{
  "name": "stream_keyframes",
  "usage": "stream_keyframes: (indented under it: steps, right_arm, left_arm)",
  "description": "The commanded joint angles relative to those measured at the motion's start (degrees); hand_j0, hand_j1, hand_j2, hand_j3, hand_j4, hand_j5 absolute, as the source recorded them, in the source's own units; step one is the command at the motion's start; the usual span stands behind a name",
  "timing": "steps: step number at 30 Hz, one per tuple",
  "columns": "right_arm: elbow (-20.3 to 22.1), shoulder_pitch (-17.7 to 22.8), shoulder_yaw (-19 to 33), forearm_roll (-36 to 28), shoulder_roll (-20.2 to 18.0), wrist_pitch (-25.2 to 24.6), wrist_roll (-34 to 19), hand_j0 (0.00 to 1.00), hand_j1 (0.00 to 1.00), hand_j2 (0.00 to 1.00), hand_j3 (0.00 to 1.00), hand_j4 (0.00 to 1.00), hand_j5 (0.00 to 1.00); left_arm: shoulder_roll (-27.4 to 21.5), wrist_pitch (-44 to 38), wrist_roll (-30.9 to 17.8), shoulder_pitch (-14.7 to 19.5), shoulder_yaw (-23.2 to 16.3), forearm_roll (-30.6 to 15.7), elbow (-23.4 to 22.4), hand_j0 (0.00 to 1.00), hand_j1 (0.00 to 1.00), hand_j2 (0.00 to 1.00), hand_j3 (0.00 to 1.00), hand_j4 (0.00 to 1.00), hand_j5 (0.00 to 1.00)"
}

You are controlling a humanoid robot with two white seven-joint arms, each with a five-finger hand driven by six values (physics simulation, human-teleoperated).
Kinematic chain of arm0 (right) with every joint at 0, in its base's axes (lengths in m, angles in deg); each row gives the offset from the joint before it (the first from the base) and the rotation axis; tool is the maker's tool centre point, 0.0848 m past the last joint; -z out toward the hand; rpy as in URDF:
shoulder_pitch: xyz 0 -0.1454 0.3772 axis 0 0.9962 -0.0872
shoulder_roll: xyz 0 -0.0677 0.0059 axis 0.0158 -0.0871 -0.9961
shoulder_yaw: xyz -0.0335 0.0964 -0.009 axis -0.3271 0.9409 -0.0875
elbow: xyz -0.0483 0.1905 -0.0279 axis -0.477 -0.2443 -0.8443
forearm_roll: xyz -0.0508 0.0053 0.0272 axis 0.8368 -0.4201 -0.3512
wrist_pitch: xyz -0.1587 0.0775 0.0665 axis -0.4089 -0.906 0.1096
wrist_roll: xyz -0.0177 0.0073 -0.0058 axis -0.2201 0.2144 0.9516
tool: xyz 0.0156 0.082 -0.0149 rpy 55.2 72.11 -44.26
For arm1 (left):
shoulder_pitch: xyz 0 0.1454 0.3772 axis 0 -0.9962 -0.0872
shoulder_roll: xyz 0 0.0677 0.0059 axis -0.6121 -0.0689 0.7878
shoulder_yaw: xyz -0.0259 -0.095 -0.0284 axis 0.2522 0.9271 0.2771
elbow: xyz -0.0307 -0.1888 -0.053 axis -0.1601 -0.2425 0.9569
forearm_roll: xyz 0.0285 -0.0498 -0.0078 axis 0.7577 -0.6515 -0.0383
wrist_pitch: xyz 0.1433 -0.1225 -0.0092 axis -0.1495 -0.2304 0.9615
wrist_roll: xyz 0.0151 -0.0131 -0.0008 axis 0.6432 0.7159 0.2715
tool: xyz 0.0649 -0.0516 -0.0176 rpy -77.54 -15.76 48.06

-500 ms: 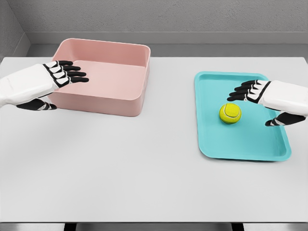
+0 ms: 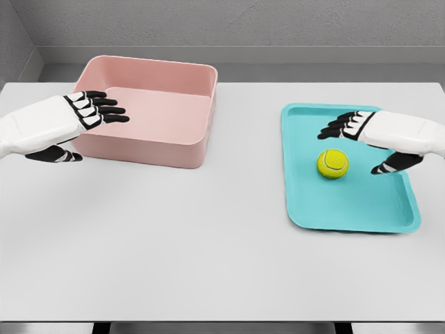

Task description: Put the tennis from the blue tray into the pink basket with both arms

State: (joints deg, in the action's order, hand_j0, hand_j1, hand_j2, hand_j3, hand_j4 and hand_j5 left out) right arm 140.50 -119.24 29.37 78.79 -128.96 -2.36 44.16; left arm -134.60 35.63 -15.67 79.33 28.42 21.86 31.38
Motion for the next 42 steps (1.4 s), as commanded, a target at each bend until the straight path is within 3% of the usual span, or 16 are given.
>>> stream_keyframes:
  steps: [1, 5, 16, 26, 42]
  right_arm:
    - [-3.24, -0.18, -1.84, 0.49, 2.78, -0.11, -2.24, 1.0, 1.0, 1.0, 1.0, 1.0, 1.0]
    - [-7.99, -2.11, -3.6, 2.42, 6.82, -0.11, -3.05, 1.0, 1.0, 1.0, 1.0, 1.0, 1.0]
    - [-15.46, -3.6, -3.95, 7.52, 12.53, -0.11, -3.05, 1.0, 1.0, 1.0, 1.0, 1.0, 1.0]
    - [-17.13, -3.69, -4.92, 8.22, 13.06, -0.11, -3.05, 0.99, 0.99, 0.99, 0.99, 0.99, 0.99]
    - [-18.44, -3.78, -4.92, 13.32, 14.47, -0.11, -3.05, 0.83, 0.83, 0.83, 0.83, 0.83, 0.83]
  left_arm:
    - [0.01, -0.03, -0.05, 0.0, 0.05, -0.07, 0.01, 1.0, 1.0, 1.0, 1.0, 1.0, 1.0]
    - [0.1, -0.03, -0.05, 0.0, 0.05, -0.07, 0.01, 1.0, 1.0, 1.0, 1.0, 1.0, 1.0]
    - [0.18, -0.03, -0.05, 0.0, 0.05, -0.07, 0.01, 1.0, 1.0, 1.0, 1.0, 1.0, 1.0]
    - [0.18, -0.03, -0.05, 0.0, 0.05, -0.07, 0.01, 1.0, 1.0, 1.0, 1.0, 1.0, 1.0]
    - [0.27, -0.03, -0.05, 0.0, 0.05, -0.16, 0.01, 1.0, 1.0, 1.0, 1.0, 1.0, 1.0]
